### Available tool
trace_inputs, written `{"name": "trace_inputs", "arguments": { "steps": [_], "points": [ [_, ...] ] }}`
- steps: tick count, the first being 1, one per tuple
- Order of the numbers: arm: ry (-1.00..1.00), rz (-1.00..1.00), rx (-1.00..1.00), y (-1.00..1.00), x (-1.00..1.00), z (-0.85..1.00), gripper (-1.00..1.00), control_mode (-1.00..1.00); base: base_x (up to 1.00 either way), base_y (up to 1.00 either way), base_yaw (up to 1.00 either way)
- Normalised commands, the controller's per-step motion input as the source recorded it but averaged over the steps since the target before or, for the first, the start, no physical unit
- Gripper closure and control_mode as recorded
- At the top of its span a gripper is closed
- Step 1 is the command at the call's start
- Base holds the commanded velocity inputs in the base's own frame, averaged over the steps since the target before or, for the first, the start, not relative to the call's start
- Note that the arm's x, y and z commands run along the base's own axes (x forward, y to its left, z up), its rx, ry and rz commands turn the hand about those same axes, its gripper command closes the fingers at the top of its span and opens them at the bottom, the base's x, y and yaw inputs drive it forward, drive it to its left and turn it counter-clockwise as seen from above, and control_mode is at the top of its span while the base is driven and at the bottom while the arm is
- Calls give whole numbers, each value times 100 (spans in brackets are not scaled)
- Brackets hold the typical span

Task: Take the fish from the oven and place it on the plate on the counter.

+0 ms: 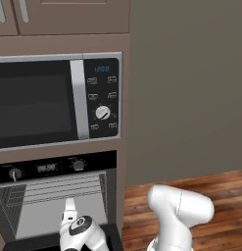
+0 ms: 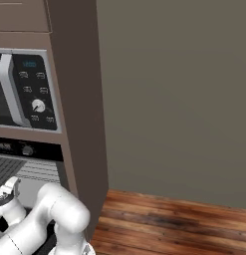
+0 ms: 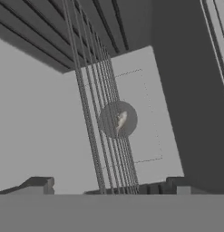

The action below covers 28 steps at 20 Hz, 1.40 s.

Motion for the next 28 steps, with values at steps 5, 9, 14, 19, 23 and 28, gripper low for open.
{"name": "trace_inputs", "arguments": {
  "steps": [5,9,14,19,23,28],
  "points": [
    [-2,-1,-16,26,15,-10,-100,-100,0,0,0],
    [-1,-11,-8,48,10,-4,-100,-100,0,0,0],
    [-15,-14,-11,19,27,-44,-100,-100,0,0,0],
    [-18,-8,-12,0,33,-47,-100,-100,0,0,0],
    [-18,-5,-10,0,53,-49,-100,-100,0,0,0],
    [-21,0,-4,7,60,-42,-100,-100,0,0,0]
  ]
}}
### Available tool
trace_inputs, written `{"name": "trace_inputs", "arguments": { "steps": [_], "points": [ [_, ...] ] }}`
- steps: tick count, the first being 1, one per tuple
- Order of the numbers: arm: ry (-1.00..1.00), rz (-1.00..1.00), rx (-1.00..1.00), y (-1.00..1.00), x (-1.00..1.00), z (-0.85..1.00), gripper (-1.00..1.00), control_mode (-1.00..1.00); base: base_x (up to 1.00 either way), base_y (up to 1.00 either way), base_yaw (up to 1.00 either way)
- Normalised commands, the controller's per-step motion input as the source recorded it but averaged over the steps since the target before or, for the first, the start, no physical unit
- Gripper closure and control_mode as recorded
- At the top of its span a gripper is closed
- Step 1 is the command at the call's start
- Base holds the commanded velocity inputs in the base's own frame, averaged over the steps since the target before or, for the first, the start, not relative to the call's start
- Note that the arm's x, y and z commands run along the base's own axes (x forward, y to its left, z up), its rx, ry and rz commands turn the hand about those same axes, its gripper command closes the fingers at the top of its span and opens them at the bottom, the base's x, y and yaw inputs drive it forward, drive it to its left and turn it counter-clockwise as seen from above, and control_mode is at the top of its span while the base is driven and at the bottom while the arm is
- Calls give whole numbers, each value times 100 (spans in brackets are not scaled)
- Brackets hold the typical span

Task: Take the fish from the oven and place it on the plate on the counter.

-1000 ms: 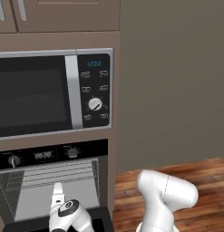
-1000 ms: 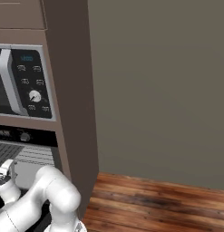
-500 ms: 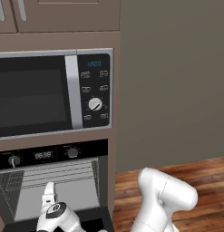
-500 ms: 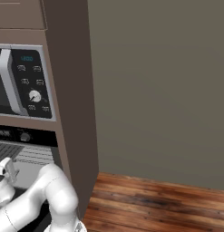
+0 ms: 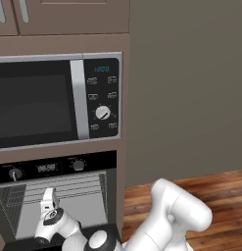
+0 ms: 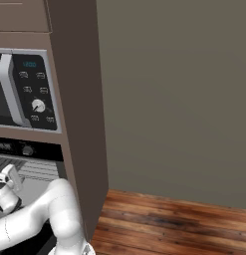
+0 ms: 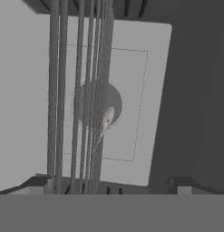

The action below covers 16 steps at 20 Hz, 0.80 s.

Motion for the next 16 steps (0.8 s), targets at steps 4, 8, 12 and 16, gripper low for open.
{"name": "trace_inputs", "arguments": {
  "steps": [4,8,12,16],
  "points": [
    [-19,0,0,0,41,-67,-100,-100,0,0,0],
    [-15,0,0,2,18,-71,-100,-100,0,0,0],
    [-11,0,0,2,9,-71,-100,-100,0,0,0],
    [-11,0,0,4,13,-60,-100,-100,0,0,0]
  ]
}}
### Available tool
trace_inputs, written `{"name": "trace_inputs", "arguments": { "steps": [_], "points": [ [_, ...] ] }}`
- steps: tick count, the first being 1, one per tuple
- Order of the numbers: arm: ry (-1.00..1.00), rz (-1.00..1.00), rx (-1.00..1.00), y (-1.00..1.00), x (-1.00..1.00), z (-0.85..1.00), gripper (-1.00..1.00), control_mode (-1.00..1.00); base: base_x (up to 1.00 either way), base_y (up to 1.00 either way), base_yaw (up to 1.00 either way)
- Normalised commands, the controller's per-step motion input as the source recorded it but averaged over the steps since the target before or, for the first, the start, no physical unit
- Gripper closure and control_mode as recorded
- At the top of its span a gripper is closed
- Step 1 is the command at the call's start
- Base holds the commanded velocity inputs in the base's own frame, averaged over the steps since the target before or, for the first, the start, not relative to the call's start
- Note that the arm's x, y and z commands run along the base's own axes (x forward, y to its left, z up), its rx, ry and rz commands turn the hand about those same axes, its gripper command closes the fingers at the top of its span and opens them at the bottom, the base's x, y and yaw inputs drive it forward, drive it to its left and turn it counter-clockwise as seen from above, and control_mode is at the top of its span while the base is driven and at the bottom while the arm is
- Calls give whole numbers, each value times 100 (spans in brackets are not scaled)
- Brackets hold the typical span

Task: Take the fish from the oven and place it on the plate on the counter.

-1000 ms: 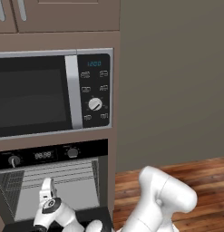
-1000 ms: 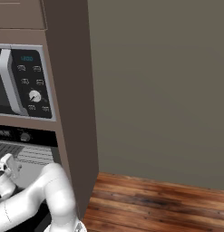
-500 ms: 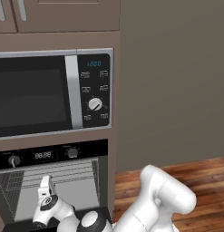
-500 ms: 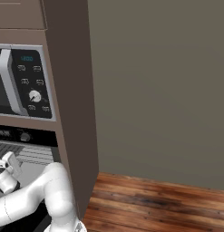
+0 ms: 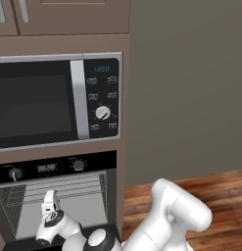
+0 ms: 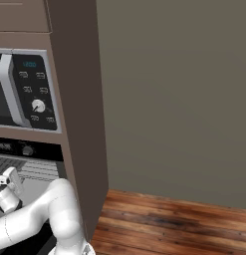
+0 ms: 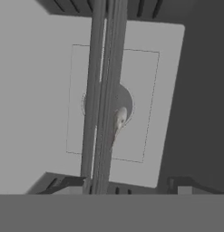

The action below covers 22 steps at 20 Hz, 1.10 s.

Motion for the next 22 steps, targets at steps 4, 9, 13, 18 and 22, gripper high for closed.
{"name": "trace_inputs", "arguments": {
  "steps": [4,9,13,18,22],
  "points": [
    [-1,0,0,11,0,-54,-100,-100,0,0,0],
    [0,0,0,24,-1,-67,-100,-100,0,0,0],
    [0,0,0,16,0,-76,-100,-100,0,0,0],
    [0,0,0,22,-16,-61,-100,-100,0,0,0],
    [-7,0,0,26,-26,-3,-100,-100,0,0,0]
  ]
}}
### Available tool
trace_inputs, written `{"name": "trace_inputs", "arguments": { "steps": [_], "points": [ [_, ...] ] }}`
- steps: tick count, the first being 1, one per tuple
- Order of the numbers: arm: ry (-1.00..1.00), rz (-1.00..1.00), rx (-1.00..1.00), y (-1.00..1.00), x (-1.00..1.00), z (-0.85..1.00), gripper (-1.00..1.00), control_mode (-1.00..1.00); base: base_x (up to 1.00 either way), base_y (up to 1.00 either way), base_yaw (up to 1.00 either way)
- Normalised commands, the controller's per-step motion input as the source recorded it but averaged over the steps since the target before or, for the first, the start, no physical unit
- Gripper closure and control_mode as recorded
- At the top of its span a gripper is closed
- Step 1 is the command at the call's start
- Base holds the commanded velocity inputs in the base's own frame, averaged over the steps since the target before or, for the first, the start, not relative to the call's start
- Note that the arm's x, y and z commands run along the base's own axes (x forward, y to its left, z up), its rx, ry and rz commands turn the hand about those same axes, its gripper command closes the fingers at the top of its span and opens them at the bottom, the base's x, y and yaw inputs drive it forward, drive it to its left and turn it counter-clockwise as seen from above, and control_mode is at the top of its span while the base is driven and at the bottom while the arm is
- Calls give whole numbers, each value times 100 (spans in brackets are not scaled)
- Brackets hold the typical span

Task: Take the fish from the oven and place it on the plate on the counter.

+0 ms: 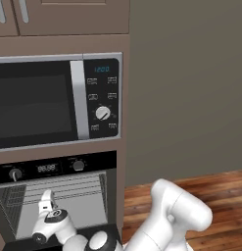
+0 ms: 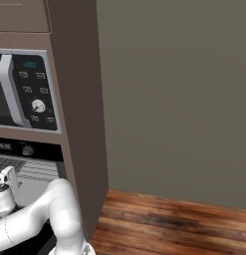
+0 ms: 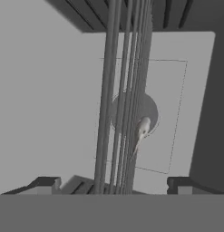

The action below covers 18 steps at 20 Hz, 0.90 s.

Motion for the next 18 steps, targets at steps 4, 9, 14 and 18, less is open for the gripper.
{"name": "trace_inputs", "arguments": {
  "steps": [4,9,14,18],
  "points": [
    [-13,0,0,30,-40,0,-100,-100,0,0,0],
    [-16,0,-1,5,28,-25,-100,-100,0,0,0],
    [-14,0,0,0,45,-55,-100,-100,0,0,0],
    [-1,-2,0,0,3,-99,-100,-100,0,0,0]
  ]
}}
